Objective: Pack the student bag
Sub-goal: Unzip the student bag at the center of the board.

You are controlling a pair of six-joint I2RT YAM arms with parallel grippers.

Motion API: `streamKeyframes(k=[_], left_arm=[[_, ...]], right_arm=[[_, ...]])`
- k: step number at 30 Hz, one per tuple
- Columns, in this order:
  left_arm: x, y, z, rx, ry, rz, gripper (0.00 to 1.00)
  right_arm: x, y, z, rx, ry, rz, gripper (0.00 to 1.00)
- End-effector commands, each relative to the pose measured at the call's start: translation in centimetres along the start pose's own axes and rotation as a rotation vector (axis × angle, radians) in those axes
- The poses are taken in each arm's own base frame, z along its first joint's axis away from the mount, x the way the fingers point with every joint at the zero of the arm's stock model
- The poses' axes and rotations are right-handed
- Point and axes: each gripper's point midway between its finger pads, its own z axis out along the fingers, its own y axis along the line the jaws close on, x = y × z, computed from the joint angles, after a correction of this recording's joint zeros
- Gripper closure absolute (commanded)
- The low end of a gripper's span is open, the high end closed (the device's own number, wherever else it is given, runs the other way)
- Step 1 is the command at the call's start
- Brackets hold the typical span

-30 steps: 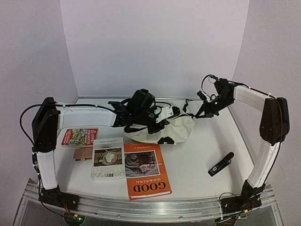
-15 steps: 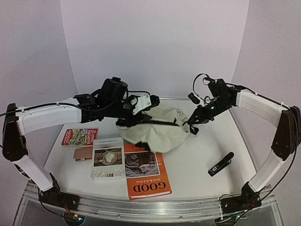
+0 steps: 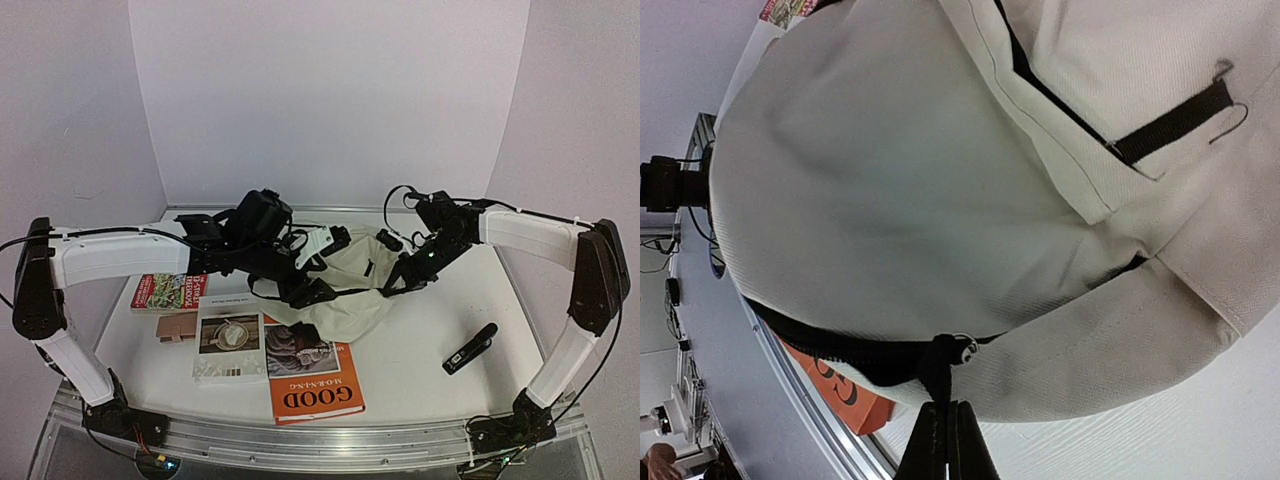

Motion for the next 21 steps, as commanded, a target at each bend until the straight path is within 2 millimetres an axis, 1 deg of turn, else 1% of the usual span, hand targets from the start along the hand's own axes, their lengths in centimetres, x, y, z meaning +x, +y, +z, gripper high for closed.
streamKeyframes(k=[1,2,3,5,6,7,8,9,11,13,14,16,17,21], left_arm=[[-1.4,-0.3,2.2,0.017,-0.024,-0.041,0.33],[-1.1,-0.7,2.8,0.028,-0.005,-0.028,0.37],[-0.6,-1.1,3.4,0.040,0.013,-0.016,0.44],[0.5,-2.1,4.3,0.060,0.041,0.017,0.60],[1.2,-2.6,4.8,0.061,0.053,0.038,0.70],[2.0,-3.1,5.1,0.060,0.071,0.060,0.77],[2.7,-3.6,5.4,0.062,0.089,0.076,0.82],[3.5,-4.0,5.7,0.063,0.109,0.092,0.85],[5.0,-4.5,6.1,0.055,0.147,0.127,0.87],[6.2,-5.0,6.5,0.045,0.183,0.169,0.87],[6.8,-5.2,6.8,0.036,0.201,0.194,0.88],[7.8,-5.7,7.4,0.008,0.243,0.253,0.88],[8.3,-5.9,7.8,0.001,0.262,0.279,0.88],[9.8,-5.5,9.0,-0.058,0.328,0.334,0.88]], right_arm=[[0.7,-0.4,-1.4,0.071,-0.030,-0.043,1.00],[0.9,-0.8,-1.6,0.089,-0.031,-0.043,1.00],[1.1,-1.1,-1.8,0.099,-0.033,-0.041,1.00],[1.5,-2.0,-2.1,0.113,-0.034,-0.023,1.00],[1.7,-2.4,-2.2,0.114,-0.033,-0.014,0.99],[1.9,-2.7,-2.2,0.113,-0.033,-0.003,0.96],[2.0,-2.9,-2.3,0.107,-0.032,0.002,0.87],[2.1,-3.0,-2.3,0.097,-0.031,0.007,0.79],[2.2,-2.8,-2.3,0.071,-0.032,0.009,0.57],[2.1,-2.3,-2.3,0.039,-0.037,0.008,0.35],[1.9,-2.0,-2.3,0.020,-0.038,0.009,0.28],[1.5,-1.8,-2.1,-0.006,-0.036,0.014,0.22],[1.3,-1.7,-2.0,-0.017,-0.036,0.017,0.21],[0.5,-1.2,-1.4,-0.075,-0.030,0.051,0.22]])
